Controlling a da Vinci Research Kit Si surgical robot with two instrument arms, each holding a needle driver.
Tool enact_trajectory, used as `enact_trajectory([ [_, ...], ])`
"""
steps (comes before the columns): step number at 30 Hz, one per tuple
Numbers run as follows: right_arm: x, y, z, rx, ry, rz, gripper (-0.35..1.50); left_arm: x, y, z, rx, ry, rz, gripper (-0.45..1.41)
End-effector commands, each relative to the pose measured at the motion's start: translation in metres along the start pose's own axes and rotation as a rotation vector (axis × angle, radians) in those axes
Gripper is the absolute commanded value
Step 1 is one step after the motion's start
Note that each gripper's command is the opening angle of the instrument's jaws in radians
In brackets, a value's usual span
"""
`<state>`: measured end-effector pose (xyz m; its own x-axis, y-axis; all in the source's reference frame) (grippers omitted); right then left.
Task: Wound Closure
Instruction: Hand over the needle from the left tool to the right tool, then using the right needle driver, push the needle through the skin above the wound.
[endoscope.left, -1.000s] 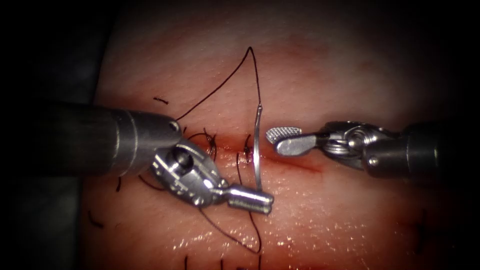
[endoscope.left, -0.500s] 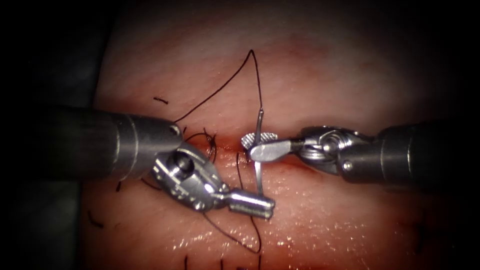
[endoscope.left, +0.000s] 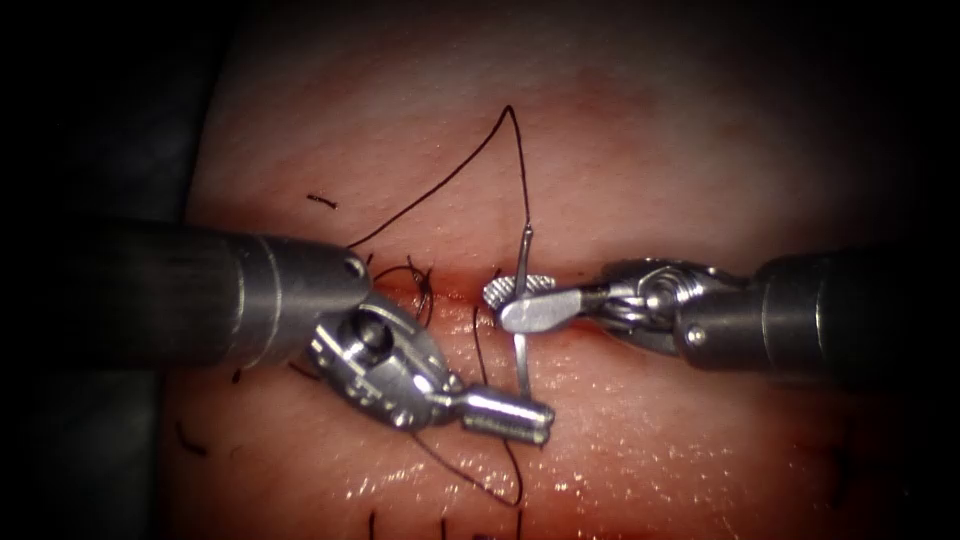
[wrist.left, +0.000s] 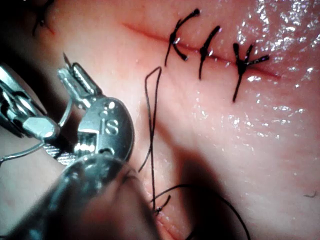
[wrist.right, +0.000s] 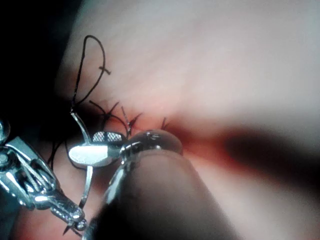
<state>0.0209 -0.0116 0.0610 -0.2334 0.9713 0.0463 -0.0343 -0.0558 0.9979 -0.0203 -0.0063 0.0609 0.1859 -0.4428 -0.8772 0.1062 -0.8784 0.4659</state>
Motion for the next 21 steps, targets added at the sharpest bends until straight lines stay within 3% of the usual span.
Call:
enact_trajectory([
  [1, -0.0003, 0.0006, 0.0006, -0.004, -0.002, -0.006, 0.05, -0.0005, 0.0002, 0.0005, -0.001, 0.000, 0.000, -0.45],
  [2, -0.0002, 0.0007, 0.0007, -0.014, 0.007, -0.029, -0.23, -0.0006, 0.0003, 0.0006, -0.007, -0.001, -0.006, -0.45],
  [3, -0.0002, 0.0007, 0.0008, -0.016, 0.008, -0.041, -0.35, -0.0006, 0.0004, 0.0007, -0.013, -0.002, -0.006, -0.45],
  [10, -0.0001, 0.0009, 0.0006, -0.052, -0.018, -0.046, -0.35, -0.0005, 0.0006, 0.0008, -0.047, -0.006, -0.056, -0.45],
  [11, -0.0001, 0.0009, 0.0005, -0.051, -0.019, -0.046, -0.35, -0.0004, 0.0006, 0.0008, -0.059, -0.006, -0.106, -0.32],
  [12, 0.0000, 0.0009, 0.0003, -0.051, -0.021, -0.046, -0.35, -0.0004, 0.0006, 0.0007, -0.060, -0.006, -0.154, 0.12],
  [14, 0.0002, 0.0010, -0.0002, -0.049, -0.024, -0.046, -0.35, -0.0004, 0.0004, 0.0005, -0.052, -0.009, -0.297, 0.71],
  [16, 0.0004, 0.0012, -0.0007, -0.065, -0.009, -0.044, -0.35, -0.0004, 0.0002, 0.0004, -0.047, -0.031, -0.341, 0.86],
  [21, 0.0013, 0.0019, -0.0026, -0.102, 0.049, -0.107, -0.35, -0.0004, -0.0002, 0.0000, -0.012, -0.058, -0.372, 0.94],
])
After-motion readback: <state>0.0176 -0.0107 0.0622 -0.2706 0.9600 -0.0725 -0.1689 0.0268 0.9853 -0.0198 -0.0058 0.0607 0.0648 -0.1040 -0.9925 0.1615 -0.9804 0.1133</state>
